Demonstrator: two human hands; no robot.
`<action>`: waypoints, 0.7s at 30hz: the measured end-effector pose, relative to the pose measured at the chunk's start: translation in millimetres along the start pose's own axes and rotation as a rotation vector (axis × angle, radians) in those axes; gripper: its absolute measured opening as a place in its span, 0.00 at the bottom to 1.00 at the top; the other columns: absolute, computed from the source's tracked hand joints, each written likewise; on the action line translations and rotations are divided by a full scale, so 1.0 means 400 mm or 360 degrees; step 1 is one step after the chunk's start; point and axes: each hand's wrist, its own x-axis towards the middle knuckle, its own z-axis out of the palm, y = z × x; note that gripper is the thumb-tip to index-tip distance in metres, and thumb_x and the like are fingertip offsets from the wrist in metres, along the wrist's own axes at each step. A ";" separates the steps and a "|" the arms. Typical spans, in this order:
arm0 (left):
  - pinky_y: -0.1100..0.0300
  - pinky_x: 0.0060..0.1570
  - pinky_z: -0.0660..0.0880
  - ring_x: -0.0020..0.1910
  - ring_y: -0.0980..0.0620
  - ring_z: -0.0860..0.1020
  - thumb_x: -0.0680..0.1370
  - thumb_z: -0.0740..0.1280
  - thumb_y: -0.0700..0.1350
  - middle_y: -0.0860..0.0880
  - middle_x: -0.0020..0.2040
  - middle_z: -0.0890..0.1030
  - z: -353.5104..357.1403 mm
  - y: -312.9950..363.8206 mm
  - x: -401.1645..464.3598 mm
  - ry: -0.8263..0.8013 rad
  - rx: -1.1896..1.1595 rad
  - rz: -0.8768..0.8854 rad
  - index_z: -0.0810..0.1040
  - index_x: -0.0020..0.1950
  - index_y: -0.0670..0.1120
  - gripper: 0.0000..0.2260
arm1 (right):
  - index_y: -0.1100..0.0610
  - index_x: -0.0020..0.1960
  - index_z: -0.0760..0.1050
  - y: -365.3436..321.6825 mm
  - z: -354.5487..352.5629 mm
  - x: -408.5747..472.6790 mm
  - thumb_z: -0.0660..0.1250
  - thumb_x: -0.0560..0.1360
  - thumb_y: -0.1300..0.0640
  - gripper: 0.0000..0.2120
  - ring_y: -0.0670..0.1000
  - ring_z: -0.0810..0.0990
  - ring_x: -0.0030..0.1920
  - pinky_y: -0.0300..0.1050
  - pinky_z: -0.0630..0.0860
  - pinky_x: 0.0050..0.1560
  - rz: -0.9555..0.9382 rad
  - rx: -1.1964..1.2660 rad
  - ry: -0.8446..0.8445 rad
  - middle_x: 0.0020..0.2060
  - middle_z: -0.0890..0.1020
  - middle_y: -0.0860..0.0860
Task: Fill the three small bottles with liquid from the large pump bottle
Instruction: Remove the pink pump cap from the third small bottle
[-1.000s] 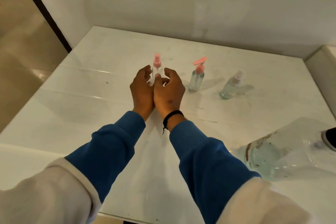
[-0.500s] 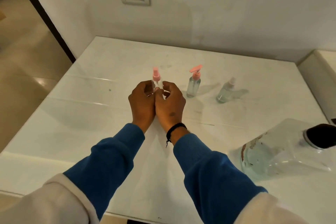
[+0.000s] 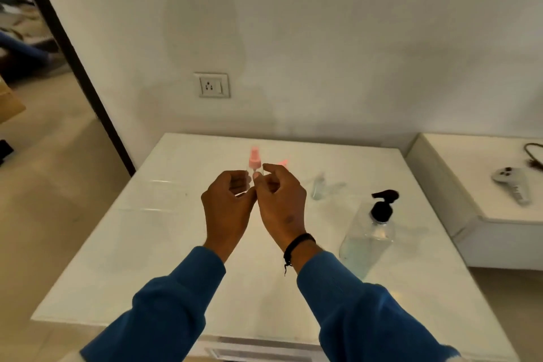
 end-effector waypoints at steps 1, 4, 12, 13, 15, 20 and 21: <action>0.76 0.44 0.75 0.46 0.57 0.82 0.74 0.76 0.46 0.52 0.47 0.83 -0.009 0.037 0.002 -0.0002 -0.0016 0.0030 0.81 0.56 0.44 0.13 | 0.51 0.64 0.78 -0.034 -0.015 -0.001 0.69 0.81 0.50 0.14 0.45 0.82 0.51 0.35 0.78 0.52 -0.0045 -0.0007 0.0015 0.50 0.83 0.48; 0.74 0.46 0.77 0.45 0.59 0.82 0.73 0.77 0.46 0.54 0.45 0.82 -0.043 0.170 0.014 0.0009 -0.0058 0.0150 0.81 0.54 0.45 0.13 | 0.51 0.63 0.79 -0.161 -0.073 -0.008 0.69 0.80 0.49 0.13 0.44 0.82 0.49 0.31 0.76 0.48 -0.0200 -0.0032 0.0075 0.51 0.83 0.48; 0.77 0.40 0.72 0.42 0.61 0.81 0.68 0.80 0.51 0.53 0.44 0.83 -0.129 0.490 0.041 -0.0004 -0.0005 0.0482 0.82 0.55 0.44 0.20 | 0.54 0.51 0.82 -0.490 -0.228 -0.011 0.70 0.79 0.45 0.11 0.42 0.80 0.45 0.29 0.72 0.44 -0.0586 -0.0182 0.0255 0.48 0.83 0.47; 0.77 0.40 0.72 0.42 0.60 0.81 0.68 0.80 0.52 0.52 0.44 0.84 -0.136 0.526 0.037 -0.0002 -0.0001 0.0511 0.82 0.54 0.44 0.20 | 0.54 0.48 0.82 -0.527 -0.246 -0.013 0.69 0.79 0.44 0.13 0.43 0.80 0.45 0.31 0.73 0.44 -0.0622 -0.0198 0.0276 0.46 0.83 0.47; 0.77 0.40 0.71 0.42 0.59 0.81 0.69 0.80 0.52 0.52 0.44 0.84 -0.147 0.604 0.031 0.0001 -0.0013 0.0574 0.82 0.54 0.44 0.19 | 0.54 0.45 0.81 -0.604 -0.288 -0.017 0.70 0.78 0.42 0.14 0.44 0.81 0.45 0.34 0.73 0.45 -0.0678 -0.0195 0.0328 0.43 0.83 0.46; 0.69 0.43 0.76 0.41 0.58 0.82 0.68 0.80 0.54 0.52 0.42 0.84 -0.169 0.773 0.023 0.0030 -0.0062 0.0744 0.82 0.53 0.45 0.19 | 0.54 0.43 0.80 -0.766 -0.382 -0.023 0.72 0.77 0.44 0.14 0.45 0.81 0.41 0.36 0.74 0.41 -0.0794 -0.0246 0.0439 0.38 0.83 0.46; 0.67 0.43 0.76 0.41 0.57 0.82 0.68 0.80 0.54 0.52 0.42 0.84 -0.173 0.798 0.024 0.0039 -0.0066 0.0778 0.82 0.53 0.45 0.19 | 0.54 0.43 0.80 -0.791 -0.395 -0.025 0.72 0.77 0.43 0.15 0.45 0.81 0.41 0.37 0.76 0.41 -0.0830 -0.0283 0.0464 0.38 0.82 0.46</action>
